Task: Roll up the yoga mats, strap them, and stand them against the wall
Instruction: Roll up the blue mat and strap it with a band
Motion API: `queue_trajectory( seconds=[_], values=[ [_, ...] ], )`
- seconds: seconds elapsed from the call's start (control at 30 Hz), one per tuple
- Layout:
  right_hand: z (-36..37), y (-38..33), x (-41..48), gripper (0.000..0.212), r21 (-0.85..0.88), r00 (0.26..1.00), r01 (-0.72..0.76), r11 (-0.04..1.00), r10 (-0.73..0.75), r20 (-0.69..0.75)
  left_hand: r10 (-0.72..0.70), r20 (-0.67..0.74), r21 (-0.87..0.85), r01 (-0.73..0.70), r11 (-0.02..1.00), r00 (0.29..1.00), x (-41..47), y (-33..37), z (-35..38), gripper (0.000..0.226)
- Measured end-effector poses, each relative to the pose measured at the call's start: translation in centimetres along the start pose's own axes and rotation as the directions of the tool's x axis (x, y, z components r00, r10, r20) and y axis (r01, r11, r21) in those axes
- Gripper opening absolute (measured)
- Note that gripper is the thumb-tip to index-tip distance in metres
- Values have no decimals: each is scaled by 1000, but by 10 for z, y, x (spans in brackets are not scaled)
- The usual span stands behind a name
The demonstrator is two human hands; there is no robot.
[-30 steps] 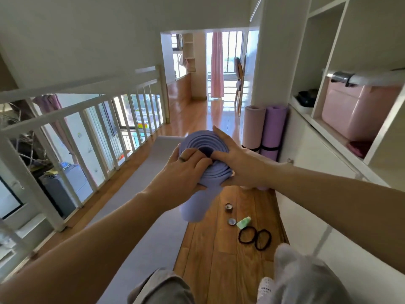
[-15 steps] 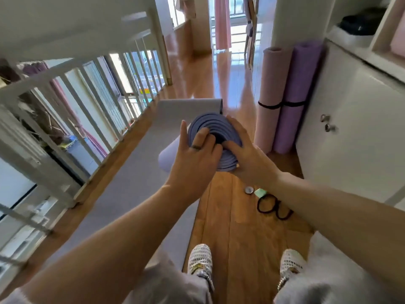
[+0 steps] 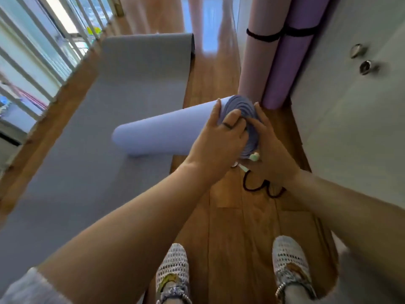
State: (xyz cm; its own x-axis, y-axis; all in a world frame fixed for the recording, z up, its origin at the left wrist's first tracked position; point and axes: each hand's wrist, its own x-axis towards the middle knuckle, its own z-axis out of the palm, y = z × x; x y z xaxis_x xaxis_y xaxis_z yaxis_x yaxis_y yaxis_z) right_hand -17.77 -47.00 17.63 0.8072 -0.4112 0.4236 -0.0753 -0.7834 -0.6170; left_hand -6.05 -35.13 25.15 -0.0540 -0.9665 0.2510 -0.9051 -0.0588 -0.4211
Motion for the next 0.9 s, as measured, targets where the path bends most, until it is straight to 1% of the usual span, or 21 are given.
queue_trajectory(
  seconds=[0.03,0.07,0.1,0.13,0.17,0.2,0.23,0.27,0.3,0.37,0.43,0.5,0.57,0.6,0.67,0.73,0.77,0.83,0.9],
  values=[
    [-4,21,-15,90,43,990,-138,990,137,20,52,37,29,-53,998,998,12,11,8,31],
    [-8,42,-31,93,29,961,-271,962,269,56,94,75,69,-99,993,993,22,23,17,38],
    [-10,63,-46,93,-33,921,-374,927,376,101,145,123,92,-157,983,982,31,36,28,43],
    [-12,84,-61,88,-157,870,-442,883,465,165,201,208,90,-224,970,957,38,51,40,46],
    [-13,102,-75,80,-299,794,-484,822,556,246,258,291,82,-293,953,921,45,65,49,47],
    [-11,116,-87,69,-422,706,-475,772,621,340,299,336,78,-342,936,893,51,79,56,48],
    [-6,128,-97,57,-497,619,-440,748,654,435,323,357,85,-375,923,876,54,91,66,48],
    [2,137,-106,51,-538,541,-403,740,667,513,339,364,95,-397,913,867,54,102,76,47],
    [11,145,-113,49,-565,475,-374,736,675,565,361,372,90,-420,903,855,53,112,87,46],
    [32,164,-125,51,-585,396,-347,733,680,617,408,389,47,-460,887,826,50,129,101,45],
    [52,184,-136,54,-605,359,-306,735,677,642,444,414,17,-494,869,795,47,142,111,47],
    [66,197,-144,59,-645,314,-294,705,709,632,462,422,0,-510,860,780,45,148,119,49],
    [72,202,-147,58,-683,277,-281,675,738,615,475,428,7,-528,849,769,42,151,124,49],
    [73,201,-146,53,-699,278,-260,666,745,606,486,424,15,-542,840,764,42,151,125,49],
    [70,199,-142,40,-725,316,-221,652,751,579,496,427,23,-557,830,756,42,150,123,49],
    [62,193,-131,32,-750,335,-212,626,768,546,492,436,17,-553,833,753,42,147,117,49],
    [57,190,-122,32,-756,342,-231,612,779,526,487,434,18,-548,836,758,40,143,113,48],
    [42,176,-100,39,-756,347,-326,568,816,463,476,408,27,-532,847,779,33,132,99,46],
    [16,152,-73,39,-726,363,-399,560,823,436,454,371,78,-514,854,810,24,112,82,48]
  ],
)
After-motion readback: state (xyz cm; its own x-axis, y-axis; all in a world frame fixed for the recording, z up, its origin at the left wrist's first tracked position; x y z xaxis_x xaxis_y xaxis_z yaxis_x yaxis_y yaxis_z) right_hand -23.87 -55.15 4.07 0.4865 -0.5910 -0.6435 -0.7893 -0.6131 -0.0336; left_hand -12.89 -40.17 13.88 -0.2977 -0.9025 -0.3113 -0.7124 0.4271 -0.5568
